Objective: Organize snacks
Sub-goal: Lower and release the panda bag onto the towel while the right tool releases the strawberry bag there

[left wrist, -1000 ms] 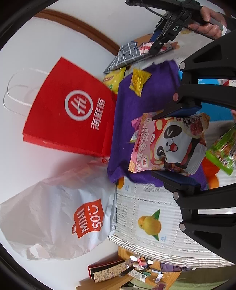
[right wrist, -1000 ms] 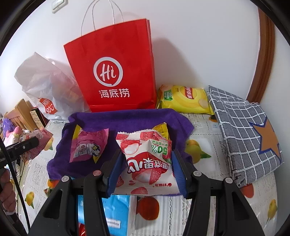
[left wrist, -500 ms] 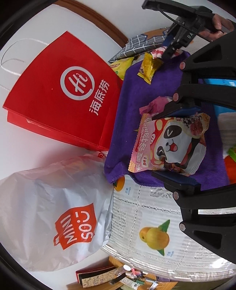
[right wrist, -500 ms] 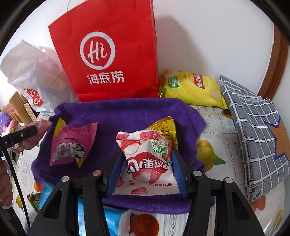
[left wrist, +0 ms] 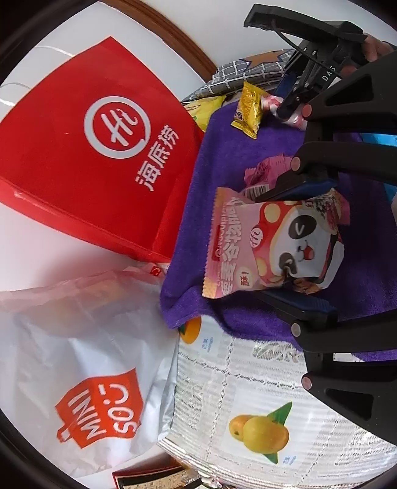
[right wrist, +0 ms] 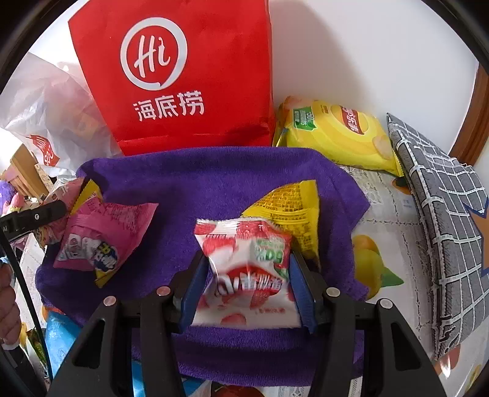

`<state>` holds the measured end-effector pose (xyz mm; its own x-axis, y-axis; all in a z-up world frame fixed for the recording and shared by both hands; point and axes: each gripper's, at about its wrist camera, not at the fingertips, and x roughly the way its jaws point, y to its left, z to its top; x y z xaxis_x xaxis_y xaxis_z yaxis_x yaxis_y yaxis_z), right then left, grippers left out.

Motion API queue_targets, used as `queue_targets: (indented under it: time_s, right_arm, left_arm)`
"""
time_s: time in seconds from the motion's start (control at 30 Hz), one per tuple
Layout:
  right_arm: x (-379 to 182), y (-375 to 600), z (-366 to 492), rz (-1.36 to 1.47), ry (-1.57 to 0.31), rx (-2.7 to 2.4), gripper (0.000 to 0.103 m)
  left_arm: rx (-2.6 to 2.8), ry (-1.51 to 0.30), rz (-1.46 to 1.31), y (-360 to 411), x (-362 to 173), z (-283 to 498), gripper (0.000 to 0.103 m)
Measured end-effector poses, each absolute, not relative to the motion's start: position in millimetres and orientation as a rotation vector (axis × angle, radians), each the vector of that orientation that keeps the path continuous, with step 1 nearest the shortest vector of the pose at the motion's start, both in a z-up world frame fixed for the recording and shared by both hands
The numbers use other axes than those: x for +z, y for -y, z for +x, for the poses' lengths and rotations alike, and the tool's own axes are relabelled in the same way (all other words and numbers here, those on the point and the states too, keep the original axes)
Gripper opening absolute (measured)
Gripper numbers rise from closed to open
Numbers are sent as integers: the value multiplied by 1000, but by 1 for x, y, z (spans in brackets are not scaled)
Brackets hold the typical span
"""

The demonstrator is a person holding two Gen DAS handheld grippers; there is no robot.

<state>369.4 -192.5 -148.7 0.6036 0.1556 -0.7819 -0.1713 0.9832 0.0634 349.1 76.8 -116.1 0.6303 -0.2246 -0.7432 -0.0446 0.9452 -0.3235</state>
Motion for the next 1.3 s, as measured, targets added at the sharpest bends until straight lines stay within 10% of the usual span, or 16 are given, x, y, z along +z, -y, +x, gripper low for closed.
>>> queue_targets:
  time_s: [1.3]
  right_arm:
    - [-64,214,240,16,-762,-4,91]
  left_arm:
    - [-104,-783,-163,-70,-61,227,89]
